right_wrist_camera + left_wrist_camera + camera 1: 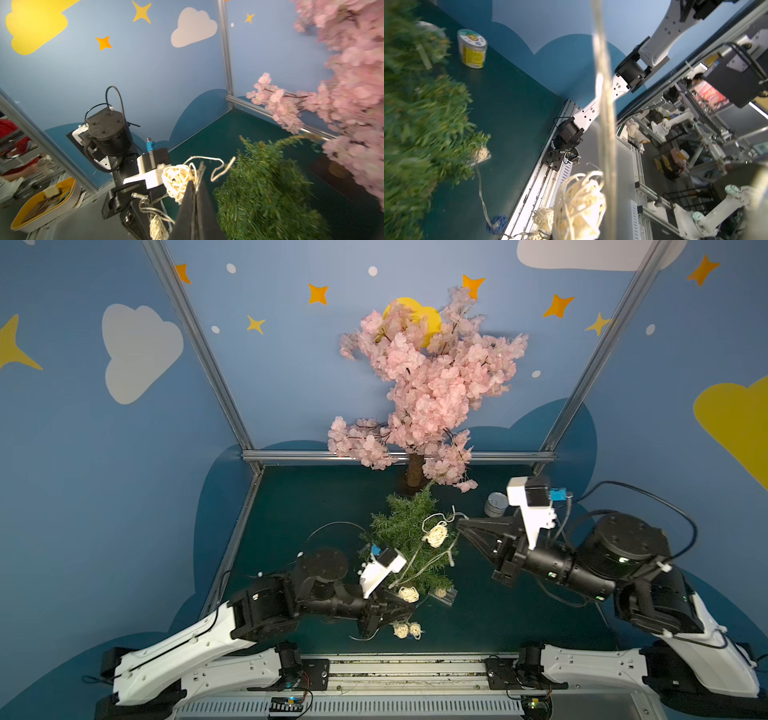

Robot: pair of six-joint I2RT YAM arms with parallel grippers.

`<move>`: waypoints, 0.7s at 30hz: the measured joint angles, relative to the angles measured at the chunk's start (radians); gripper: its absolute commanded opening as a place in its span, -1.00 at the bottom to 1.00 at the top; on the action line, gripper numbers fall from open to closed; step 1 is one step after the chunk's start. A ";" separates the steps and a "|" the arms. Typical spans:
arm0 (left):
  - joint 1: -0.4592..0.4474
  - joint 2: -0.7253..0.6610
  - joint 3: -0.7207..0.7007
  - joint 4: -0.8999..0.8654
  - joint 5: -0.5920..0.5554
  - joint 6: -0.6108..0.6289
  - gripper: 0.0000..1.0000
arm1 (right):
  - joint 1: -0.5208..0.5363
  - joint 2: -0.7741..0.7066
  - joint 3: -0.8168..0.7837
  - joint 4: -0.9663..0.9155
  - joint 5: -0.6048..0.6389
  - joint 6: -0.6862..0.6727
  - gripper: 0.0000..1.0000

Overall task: Remove string lights from the small christmas tree
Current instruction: Remove the light string from the Christmas tree.

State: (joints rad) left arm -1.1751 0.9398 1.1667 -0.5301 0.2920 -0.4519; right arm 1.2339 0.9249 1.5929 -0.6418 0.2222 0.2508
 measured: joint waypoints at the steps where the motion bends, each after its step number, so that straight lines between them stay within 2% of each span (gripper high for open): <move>1: -0.014 0.049 0.034 0.010 -0.004 0.018 -0.92 | -0.005 -0.017 -0.001 -0.014 0.026 0.001 -1.00; 8: -0.024 0.356 0.278 0.053 -0.030 0.124 -0.92 | -0.059 -0.041 -0.019 -0.140 0.323 0.003 -1.00; 12: 0.000 0.517 0.443 0.071 0.000 0.158 -0.92 | -0.113 -0.064 -0.047 -0.181 0.430 -0.002 -1.00; 17: 0.064 0.691 0.605 0.090 0.060 0.174 -0.92 | -0.212 -0.058 -0.027 -0.243 0.454 -0.004 -1.00; 21: 0.118 0.780 0.673 0.113 0.112 0.167 -0.92 | -0.398 -0.017 -0.028 -0.272 0.362 -0.003 -1.00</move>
State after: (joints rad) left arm -1.0573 1.7199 1.8393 -0.4171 0.4038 -0.2848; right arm 0.8356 0.9077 1.5646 -0.9134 0.5842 0.2474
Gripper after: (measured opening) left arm 0.113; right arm 0.046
